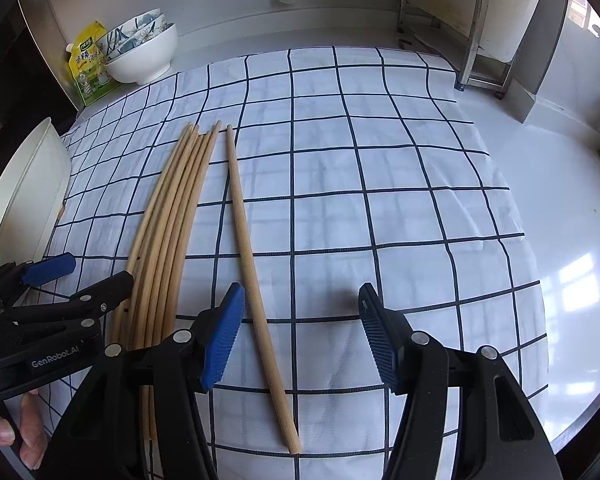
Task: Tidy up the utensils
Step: 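Position both grippers above the remaining chopsticks on the cloth, then grasp one wooden chopstick with the left gripper while the right gripper grasps another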
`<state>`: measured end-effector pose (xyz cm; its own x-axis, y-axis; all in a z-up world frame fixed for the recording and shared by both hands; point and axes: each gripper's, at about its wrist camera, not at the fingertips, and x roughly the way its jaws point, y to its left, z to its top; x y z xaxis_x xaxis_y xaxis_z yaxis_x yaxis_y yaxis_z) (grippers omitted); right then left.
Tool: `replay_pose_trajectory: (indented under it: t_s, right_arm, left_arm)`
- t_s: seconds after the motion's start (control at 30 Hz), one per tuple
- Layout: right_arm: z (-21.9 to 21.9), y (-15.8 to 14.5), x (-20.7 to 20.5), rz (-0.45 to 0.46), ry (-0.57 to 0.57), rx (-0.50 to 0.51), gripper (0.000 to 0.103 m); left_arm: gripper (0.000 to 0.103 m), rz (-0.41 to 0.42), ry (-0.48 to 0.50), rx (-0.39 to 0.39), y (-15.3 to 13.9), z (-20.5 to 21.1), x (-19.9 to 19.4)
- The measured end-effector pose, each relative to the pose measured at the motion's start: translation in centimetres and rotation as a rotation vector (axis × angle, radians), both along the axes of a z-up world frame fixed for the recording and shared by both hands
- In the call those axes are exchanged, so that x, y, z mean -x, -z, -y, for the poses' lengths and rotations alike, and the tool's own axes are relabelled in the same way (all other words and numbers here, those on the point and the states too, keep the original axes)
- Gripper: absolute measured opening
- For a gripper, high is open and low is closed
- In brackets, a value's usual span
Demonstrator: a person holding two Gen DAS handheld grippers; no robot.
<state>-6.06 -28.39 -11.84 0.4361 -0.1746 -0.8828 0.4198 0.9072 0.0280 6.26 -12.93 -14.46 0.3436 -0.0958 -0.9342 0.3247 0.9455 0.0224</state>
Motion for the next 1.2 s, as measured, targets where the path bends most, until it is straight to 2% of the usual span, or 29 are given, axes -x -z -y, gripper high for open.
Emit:
replay_pose_trajectory:
  t_s: [0.37, 0.53, 0.63, 0.67, 0.7, 0.73, 0.77, 0.83, 0.87, 0.9, 0.93, 1.2]
  right_arm:
    - [-0.1, 0.0, -0.9, -0.001, -0.031, 0.024, 0.057]
    - [-0.5, 0.6, -1.7, -0.021, -0.06, 0.076, 0.057]
    - [-1.0, 0.7, -2.0, -0.014, -0.086, 0.109, 0.056]
    - [-1.0, 0.7, -2.1, -0.013, -0.092, 0.113, 0.056]
    - [-1.1, 0.7, -2.2, -0.009, -0.102, 0.109, 0.051]
    - [-1.3, 0.7, -2.2, -0.005, -0.115, 0.1, 0.043]
    - [-1.5, 0.7, -2.3, -0.004, -0.129, 0.101, 0.04]
    - [-2.1, 0.6, -2.5, -0.003, -0.163, 0.1, 0.022]
    - [-2.3, 0.6, -2.6, -0.004, -0.176, 0.099, 0.019]
    - [-2.5, 0.6, -2.8, -0.006, -0.186, 0.096, 0.011]
    - [-2.6, 0.6, -2.9, -0.009, -0.189, 0.096, 0.007]
    - [-1.3, -0.7, -2.5, 0.028, -0.117, -0.018, 0.007]
  left_arm:
    - [0.086, 0.004, -0.047, -0.001, 0.3, -1.8, -0.4]
    - [0.083, 0.01, -0.045, 0.004, 0.1, -1.3, -1.5]
    - [0.067, 0.017, -0.037, 0.02, -0.2, -0.5, -1.8]
    - [0.058, 0.019, -0.028, 0.025, -0.3, -0.3, -1.7]
    - [0.049, 0.018, -0.016, 0.033, -0.4, 0.0, -1.6]
    - [0.044, 0.019, -0.007, 0.033, -0.5, 0.3, -1.5]
    - [0.035, 0.02, 0.005, 0.033, -0.6, 0.7, -1.4]
    - [0.029, 0.021, 0.023, 0.023, -0.7, 1.3, -1.1]
    - [0.02, 0.015, 0.031, 0.029, -0.6, 1.5, -1.1]
    - [0.009, 0.003, 0.038, 0.042, -0.7, 1.5, -1.1]
    - [0.008, -0.003, 0.043, 0.042, -0.7, 1.6, -1.0]
    - [0.007, -0.021, 0.047, 0.076, -1.9, 0.1, -0.3]
